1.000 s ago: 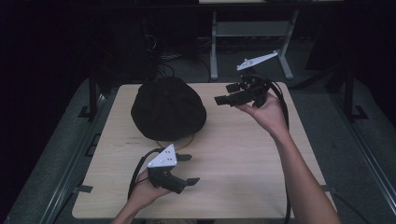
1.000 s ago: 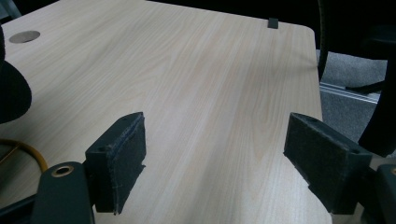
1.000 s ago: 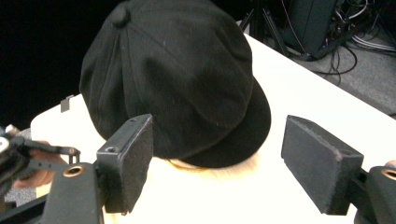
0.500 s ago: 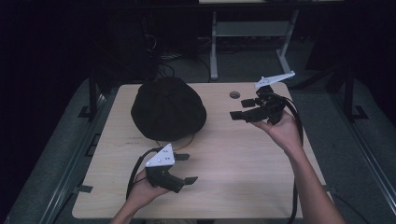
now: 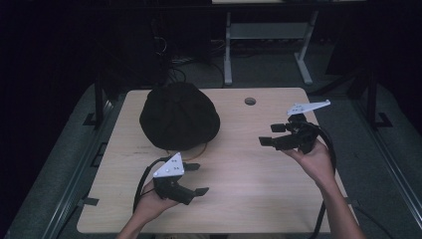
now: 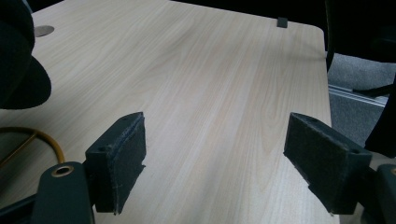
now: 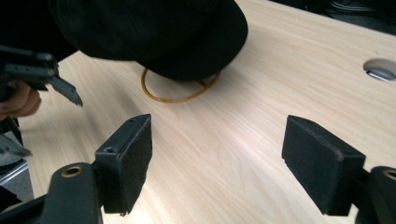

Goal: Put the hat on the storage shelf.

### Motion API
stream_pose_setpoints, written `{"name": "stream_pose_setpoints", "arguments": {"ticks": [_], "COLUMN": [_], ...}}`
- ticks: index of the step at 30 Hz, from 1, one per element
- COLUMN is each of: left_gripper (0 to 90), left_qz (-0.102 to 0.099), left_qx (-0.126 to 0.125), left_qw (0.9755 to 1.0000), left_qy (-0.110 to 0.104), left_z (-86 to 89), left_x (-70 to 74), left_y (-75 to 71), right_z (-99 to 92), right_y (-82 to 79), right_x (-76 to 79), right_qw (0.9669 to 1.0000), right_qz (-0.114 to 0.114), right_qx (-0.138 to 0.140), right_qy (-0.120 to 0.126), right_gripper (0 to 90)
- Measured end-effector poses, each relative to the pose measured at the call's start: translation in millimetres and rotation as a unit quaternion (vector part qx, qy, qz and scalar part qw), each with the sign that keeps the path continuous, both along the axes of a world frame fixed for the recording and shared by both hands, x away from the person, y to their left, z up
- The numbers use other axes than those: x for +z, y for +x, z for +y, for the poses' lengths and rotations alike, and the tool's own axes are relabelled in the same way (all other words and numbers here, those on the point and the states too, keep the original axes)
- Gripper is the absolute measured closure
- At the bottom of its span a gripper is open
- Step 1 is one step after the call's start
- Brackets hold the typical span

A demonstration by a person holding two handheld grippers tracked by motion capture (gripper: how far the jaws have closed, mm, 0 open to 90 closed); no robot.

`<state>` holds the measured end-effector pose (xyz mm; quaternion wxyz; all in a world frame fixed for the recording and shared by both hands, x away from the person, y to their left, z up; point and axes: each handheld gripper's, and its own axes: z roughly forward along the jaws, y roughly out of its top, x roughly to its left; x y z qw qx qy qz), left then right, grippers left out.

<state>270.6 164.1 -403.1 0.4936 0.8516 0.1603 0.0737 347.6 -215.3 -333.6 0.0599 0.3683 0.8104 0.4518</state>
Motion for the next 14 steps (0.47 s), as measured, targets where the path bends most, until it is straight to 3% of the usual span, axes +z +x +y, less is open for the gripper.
{"name": "stream_pose_setpoints", "arguments": {"ticks": [6,14], "left_gripper": [20.4,20.4], "left_qz": [0.003,0.004], "left_qx": [0.003,0.005], "left_qw": [1.0000,1.0000], "left_qy": [0.001,-0.001], "left_z": [1.5,1.8], "left_x": [-0.5,-0.9], "left_y": [0.9,0.7], "right_z": [-14.4,-31.1], "right_y": [-17.0,-46.6], "right_x": [-16.6,-41.3], "right_qw": [0.9998,0.9993], "right_qz": [0.008,0.000], "right_qx": [-0.014,-0.035], "right_qy": [0.007,0.011], "right_gripper": [23.9,22.4]}}
